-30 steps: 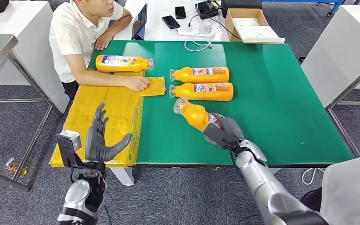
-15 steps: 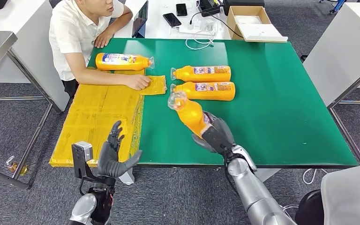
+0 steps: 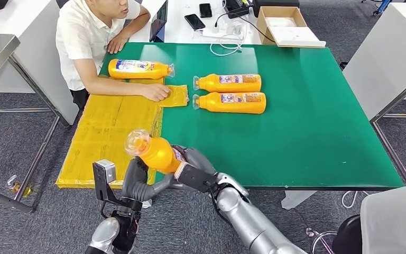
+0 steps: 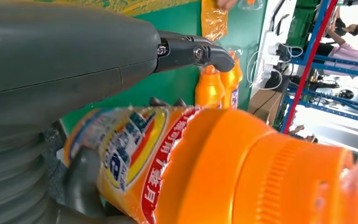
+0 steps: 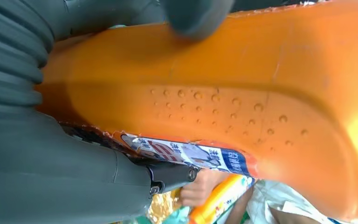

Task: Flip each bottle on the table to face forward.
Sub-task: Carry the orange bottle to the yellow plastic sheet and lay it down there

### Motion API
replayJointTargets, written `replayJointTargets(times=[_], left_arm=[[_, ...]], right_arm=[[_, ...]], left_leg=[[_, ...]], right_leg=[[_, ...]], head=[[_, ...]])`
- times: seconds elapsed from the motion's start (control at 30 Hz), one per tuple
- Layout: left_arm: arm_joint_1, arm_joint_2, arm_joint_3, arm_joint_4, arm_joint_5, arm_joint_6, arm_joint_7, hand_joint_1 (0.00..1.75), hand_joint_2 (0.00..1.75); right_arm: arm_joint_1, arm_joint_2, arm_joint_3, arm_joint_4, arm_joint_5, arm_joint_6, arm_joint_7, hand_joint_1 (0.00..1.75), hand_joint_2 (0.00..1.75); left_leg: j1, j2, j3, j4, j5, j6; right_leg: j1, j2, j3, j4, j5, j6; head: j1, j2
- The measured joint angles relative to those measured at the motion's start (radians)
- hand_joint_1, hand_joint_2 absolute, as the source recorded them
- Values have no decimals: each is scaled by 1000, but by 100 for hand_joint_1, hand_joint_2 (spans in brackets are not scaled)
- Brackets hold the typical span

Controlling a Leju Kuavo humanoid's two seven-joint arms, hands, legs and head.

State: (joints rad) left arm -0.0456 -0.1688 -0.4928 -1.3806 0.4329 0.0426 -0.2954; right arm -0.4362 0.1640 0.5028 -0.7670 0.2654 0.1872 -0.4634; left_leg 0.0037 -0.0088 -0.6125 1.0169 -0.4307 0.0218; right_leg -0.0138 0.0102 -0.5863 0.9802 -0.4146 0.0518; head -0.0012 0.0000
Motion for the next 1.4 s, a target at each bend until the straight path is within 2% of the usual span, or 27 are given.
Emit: replayJointTargets(times=[0.37,0.5,0.53,0.63,0.67,0.7,0.77,0.8,0.9,0.93,1.0,1.13,1.27,1.33,1.4], left_arm=[[0,-12,-8,8,21,-2,-12,0,175],[0,-18,-4,8,89,-22,-7,0,175],[0,-19,-2,8,111,-33,-5,35,175],[5,-19,9,-1,172,-78,6,166,175],[8,-19,14,-4,187,-93,11,175,175],[9,-19,19,-7,197,-105,15,175,175],[12,-19,28,-9,203,-121,17,175,175],[12,-19,31,-10,202,-127,16,175,175],[16,-19,41,-10,209,-142,16,175,175],[19,-19,45,-12,216,-146,18,175,175],[28,-19,53,-18,232,-146,29,175,175],[40,-19,68,-30,237,-118,39,175,175],[42,-18,76,-35,219,-90,39,175,175],[35,-16,78,-36,153,-27,16,175,175],[9,-10,81,-29,-1,83,-41,175,175]], right_arm=[[7,9,73,18,-23,2,0,175,175],[9,18,95,27,-24,-2,-5,175,175],[8,19,101,31,-24,-5,-6,175,175],[0,23,117,44,-31,-15,-12,175,175],[-4,24,122,49,-33,-18,-15,175,175],[-8,25,126,54,-34,-20,-18,174,175],[-15,26,134,63,-35,-25,-24,154,175],[-18,27,137,67,-36,-28,-26,131,175],[-23,29,148,73,-34,-40,-31,38,175],[-22,30,152,74,-33,-44,-31,17,175],[-16,33,160,74,-29,-52,-31,1,175],[5,40,176,68,-22,-70,-29,0,175],[18,42,181,56,-13,-94,-24,0,0],[33,41,185,34,10,-144,-24,0,0],[59,37,193,-13,49,-214,-26,0,0]], left_leg=[[0,0,-1,0,0,0],[0,0,-1,0,0,0],[0,0,-1,0,0,0],[0,0,-1,0,0,0],[0,0,-1,0,0,0],[0,0,-1,0,0,0],[0,0,-1,0,0,0],[0,0,-1,0,0,0],[0,0,-1,0,0,0],[0,1,-1,0,0,0],[0,0,-1,0,0,0],[0,0,-2,0,0,0],[0,0,-2,0,0,0],[0,0,-2,0,0,0],[0,0,-2,0,0,0]], right_leg=[[0,0,-1,0,0,0],[0,0,-2,0,0,0],[0,0,-2,0,0,0],[0,0,-2,0,0,0],[0,0,-2,0,0,0],[0,0,-2,0,0,0],[0,0,-2,0,0,0],[0,0,-2,0,0,0],[0,0,-2,0,0,0],[0,0,-2,0,0,0],[0,0,-2,0,0,0],[0,0,-2,0,0,0],[0,0,-3,0,0,0],[0,0,-2,0,0,0],[0,-1,-2,0,0,0]], head=[[0,0],[0,0],[0,0],[0,0],[0,0],[0,0],[0,0],[0,0],[0,0],[0,0],[0,0],[0,0],[0,0],[0,0],[0,0]])
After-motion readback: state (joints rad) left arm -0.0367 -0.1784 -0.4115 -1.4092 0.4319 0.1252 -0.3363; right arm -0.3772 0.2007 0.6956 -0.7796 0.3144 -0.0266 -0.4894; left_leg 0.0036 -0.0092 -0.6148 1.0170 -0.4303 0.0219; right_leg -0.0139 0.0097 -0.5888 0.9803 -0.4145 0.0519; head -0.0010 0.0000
